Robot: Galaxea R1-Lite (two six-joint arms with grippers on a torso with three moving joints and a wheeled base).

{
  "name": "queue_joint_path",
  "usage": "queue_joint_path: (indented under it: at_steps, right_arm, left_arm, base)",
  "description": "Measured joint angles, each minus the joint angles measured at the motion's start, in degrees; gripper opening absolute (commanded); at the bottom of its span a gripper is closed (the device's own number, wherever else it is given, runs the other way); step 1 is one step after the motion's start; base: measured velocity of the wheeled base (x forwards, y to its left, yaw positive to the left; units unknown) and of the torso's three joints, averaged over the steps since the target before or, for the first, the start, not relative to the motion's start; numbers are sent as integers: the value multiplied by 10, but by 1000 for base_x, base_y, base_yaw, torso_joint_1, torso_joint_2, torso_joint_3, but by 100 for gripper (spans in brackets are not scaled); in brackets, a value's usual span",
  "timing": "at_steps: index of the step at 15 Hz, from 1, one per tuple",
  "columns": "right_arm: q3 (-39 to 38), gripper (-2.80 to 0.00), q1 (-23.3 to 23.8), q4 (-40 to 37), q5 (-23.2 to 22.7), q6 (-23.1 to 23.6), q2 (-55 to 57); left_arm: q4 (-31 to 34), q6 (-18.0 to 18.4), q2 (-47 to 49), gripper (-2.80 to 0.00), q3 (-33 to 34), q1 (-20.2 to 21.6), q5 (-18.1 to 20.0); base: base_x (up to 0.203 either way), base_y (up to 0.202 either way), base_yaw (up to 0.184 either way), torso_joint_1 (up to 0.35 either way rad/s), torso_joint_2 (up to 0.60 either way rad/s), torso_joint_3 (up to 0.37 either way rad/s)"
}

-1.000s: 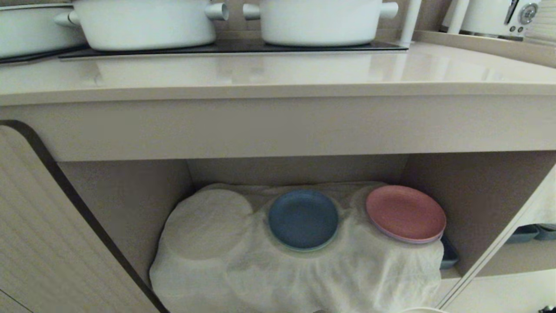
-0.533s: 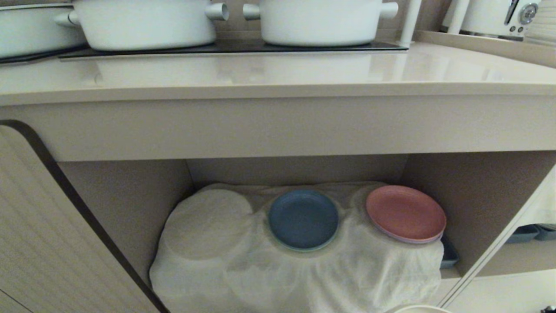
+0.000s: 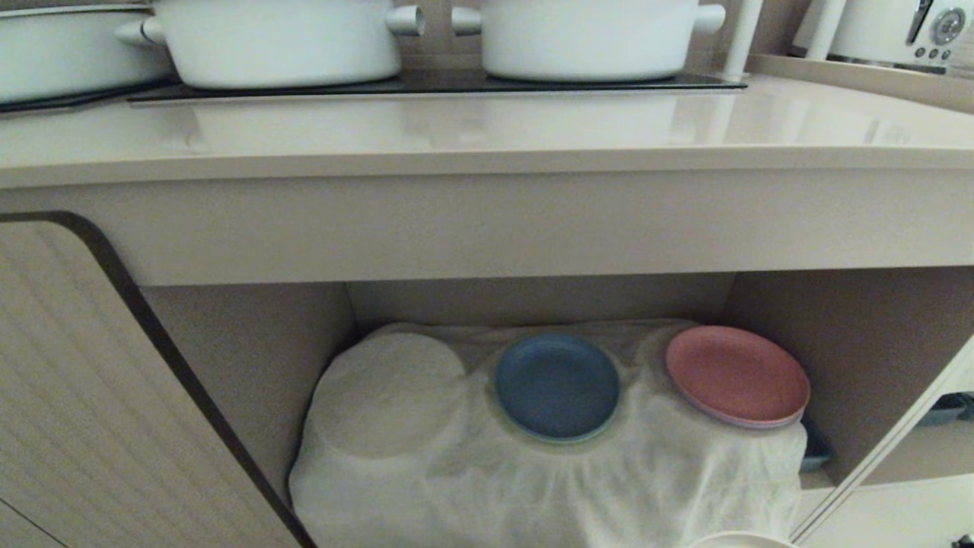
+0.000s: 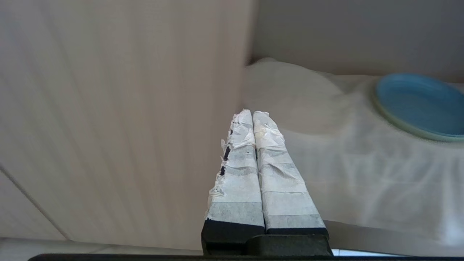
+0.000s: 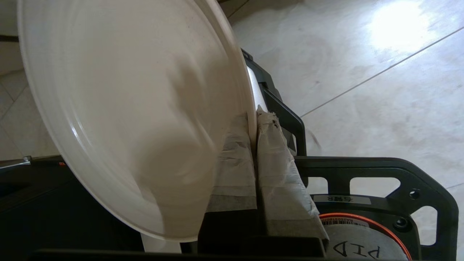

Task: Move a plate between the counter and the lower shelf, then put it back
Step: Put the plate in the cupboard

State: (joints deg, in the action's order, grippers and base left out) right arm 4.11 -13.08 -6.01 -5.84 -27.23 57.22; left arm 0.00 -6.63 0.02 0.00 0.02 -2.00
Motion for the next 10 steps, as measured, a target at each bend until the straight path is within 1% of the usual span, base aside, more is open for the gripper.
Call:
queue_joint_path:
  at_steps: [10]
  right_arm:
    - [1, -280, 0, 0, -1, 1, 1]
  left_arm:
    - [0, -1, 0, -280, -1, 0, 1]
  base:
    - [0, 197, -1, 3, 3, 3]
